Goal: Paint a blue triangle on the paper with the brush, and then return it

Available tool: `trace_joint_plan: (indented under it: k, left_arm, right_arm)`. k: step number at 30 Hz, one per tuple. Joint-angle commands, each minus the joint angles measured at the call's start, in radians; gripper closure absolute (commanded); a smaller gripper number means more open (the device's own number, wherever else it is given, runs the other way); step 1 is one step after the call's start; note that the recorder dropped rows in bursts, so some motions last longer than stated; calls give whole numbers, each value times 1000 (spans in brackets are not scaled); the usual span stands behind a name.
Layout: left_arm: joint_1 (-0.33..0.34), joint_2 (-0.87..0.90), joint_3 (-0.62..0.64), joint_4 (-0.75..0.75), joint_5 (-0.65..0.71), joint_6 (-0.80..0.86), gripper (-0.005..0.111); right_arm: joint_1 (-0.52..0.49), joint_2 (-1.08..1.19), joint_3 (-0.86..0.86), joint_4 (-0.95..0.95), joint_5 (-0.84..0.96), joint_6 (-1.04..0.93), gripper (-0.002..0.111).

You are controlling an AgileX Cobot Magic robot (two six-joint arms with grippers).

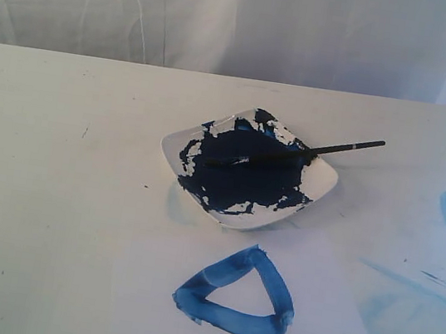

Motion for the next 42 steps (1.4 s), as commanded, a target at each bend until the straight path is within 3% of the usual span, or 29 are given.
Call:
trace_joint_plan:
  k: [1, 5, 6, 12, 18, 23, 28, 36, 42]
  left_arm:
    - [2, 2, 4, -6, 5, 0, 107]
    - [2, 2, 4, -6, 5, 0, 107]
    - [2, 2, 4, -6, 5, 0, 107]
    - [2, -1, 4, 1, 5, 0, 107]
    - [2, -1, 4, 1, 5, 0, 107]
    - [2, -1, 4, 1, 5, 0, 107]
    - [2, -1, 4, 1, 5, 0, 107]
    - [2, -1, 4, 1, 5, 0, 107]
    - [2, -1, 4, 1, 5, 0, 107]
  right_arm:
    - [2, -92, 258, -43, 0, -274, 108]
    - [2, -229, 604, -43, 3, -287, 108]
    - [-1, -229, 616, -41, -19, -284, 108]
    - [-1, -229, 616, -36, -184, -279, 108]
    - [-27, -229, 616, -38, -159, -279, 108]
    - [-141, -229, 616, -109, -40, -279, 108]
    - [-141, -229, 616, -117, -35, -277, 108]
    - [-87, -229, 616, -270, -35, 36, 108]
    - [-83, -229, 616, -282, -42, 56, 108]
